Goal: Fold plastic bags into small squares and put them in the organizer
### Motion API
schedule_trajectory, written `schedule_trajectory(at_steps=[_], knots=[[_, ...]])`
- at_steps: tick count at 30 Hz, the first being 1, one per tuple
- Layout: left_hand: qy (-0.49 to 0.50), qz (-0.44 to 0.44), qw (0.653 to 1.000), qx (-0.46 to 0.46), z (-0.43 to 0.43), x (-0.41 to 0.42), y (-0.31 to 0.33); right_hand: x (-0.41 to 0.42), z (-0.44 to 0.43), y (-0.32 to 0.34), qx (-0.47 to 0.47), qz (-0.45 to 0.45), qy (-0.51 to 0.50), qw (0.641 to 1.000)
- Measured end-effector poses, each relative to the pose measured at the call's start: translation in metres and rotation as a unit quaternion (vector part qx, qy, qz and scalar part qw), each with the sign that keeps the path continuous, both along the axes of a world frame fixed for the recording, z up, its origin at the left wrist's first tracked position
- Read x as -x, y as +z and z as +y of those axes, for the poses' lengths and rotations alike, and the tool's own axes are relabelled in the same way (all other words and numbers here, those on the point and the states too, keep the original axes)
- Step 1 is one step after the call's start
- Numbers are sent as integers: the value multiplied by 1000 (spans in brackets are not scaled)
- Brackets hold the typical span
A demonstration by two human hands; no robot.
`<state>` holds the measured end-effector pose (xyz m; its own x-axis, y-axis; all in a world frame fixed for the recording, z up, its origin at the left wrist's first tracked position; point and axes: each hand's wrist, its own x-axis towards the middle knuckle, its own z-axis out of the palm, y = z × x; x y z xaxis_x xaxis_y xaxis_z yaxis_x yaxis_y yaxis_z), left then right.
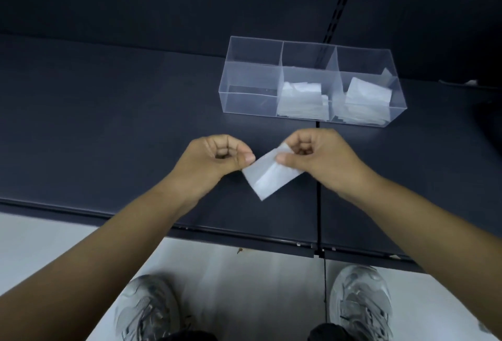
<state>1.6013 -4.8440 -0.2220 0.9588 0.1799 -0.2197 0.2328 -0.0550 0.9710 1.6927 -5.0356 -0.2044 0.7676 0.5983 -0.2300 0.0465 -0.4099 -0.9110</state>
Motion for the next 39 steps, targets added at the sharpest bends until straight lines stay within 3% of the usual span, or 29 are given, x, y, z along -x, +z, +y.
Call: schedule_trajectory(at_steps=[2, 5, 9, 12, 15, 19, 22, 26, 30, 35, 39], knots=[[37, -11, 999, -37, 1, -6, -1, -15, -6, 6, -20, 25, -64, 997], [85, -39, 973, -210, 3, -16, -2, -56, -9, 19, -73, 9, -186, 980], [5, -129, 853, -506, 3, -36, -1, -106, 9, 16, -57, -69, -285, 954], [-86, -82, 779, -615, -1, -50, -9, -119, 21, -5, 96, -143, -262, 950], [-127, -39, 740, -659, 1, -53, -25, -126, 20, -16, 245, -239, -242, 908], [-131, -37, 727, -673, 3, -53, -29, -131, 24, -15, 346, -343, -177, 855], [-119, -35, 722, -681, 3, -58, -26, -132, 27, -9, 292, -380, -119, 870], [-129, -29, 718, -683, 3, -60, -29, -123, 25, -8, 233, -361, 28, 903], [-131, -32, 721, -679, 4, -58, -32, -115, 24, -2, 313, -291, 131, 894], [-127, -23, 729, -673, 3, -60, -34, -116, 33, 0, 391, -209, 162, 881], [-130, -11, 743, -656, 2, -61, -32, -107, 33, 0, 396, -245, 161, 870]])
